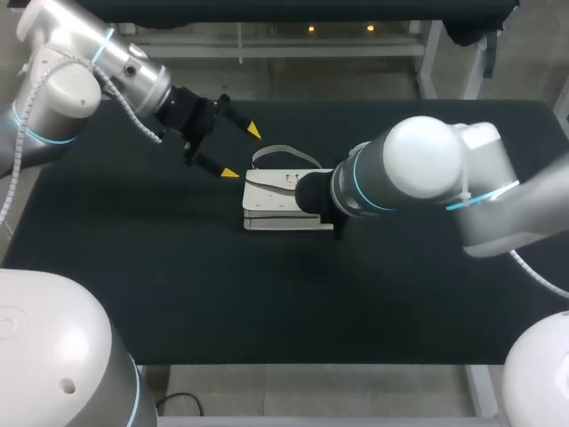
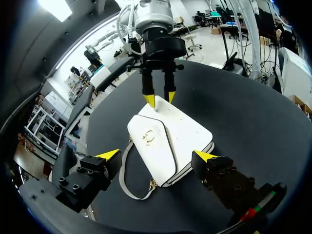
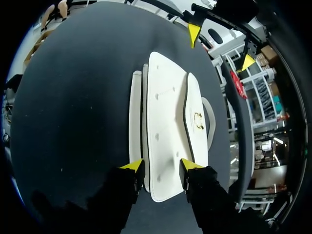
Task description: Pick up the bag, open it, inspect its contents, close it, and place it on the opposite side
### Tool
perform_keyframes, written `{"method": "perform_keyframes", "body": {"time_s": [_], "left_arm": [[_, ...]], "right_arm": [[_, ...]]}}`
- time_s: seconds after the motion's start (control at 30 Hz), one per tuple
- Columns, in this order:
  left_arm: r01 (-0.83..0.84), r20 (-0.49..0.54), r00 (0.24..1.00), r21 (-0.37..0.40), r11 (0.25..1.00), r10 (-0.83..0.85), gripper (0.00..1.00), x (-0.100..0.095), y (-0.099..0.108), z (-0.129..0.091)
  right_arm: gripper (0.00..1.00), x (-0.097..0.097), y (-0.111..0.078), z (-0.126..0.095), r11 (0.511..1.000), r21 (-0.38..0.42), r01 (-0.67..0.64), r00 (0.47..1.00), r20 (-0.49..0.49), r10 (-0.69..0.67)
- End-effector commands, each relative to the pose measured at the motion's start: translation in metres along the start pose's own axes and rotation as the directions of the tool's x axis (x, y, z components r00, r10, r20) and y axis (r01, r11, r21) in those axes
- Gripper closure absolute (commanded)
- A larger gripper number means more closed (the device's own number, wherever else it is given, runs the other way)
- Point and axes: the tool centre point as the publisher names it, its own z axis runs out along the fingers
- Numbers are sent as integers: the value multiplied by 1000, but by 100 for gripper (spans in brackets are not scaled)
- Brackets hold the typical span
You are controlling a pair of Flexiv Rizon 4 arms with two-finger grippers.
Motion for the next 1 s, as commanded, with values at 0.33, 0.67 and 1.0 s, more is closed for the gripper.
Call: {"method": "perform_keyframes", "body": {"time_s": [0.33,0.67,1.0], "left_arm": [[-3,-12,1000,4,1000,3,0,-2,1,3],[-10,-16,1000,1,1000,10,0,-1,-1,3],[-57,8,998,8,998,57,0,3,-4,5]], "right_arm": [[74,0,1,3,1000,10,7,1000,-2,-7],[87,0,-1,7,1000,17,5,1000,-5,-5],[100,2,3,7,1000,19,-23,1000,14,23]]}}
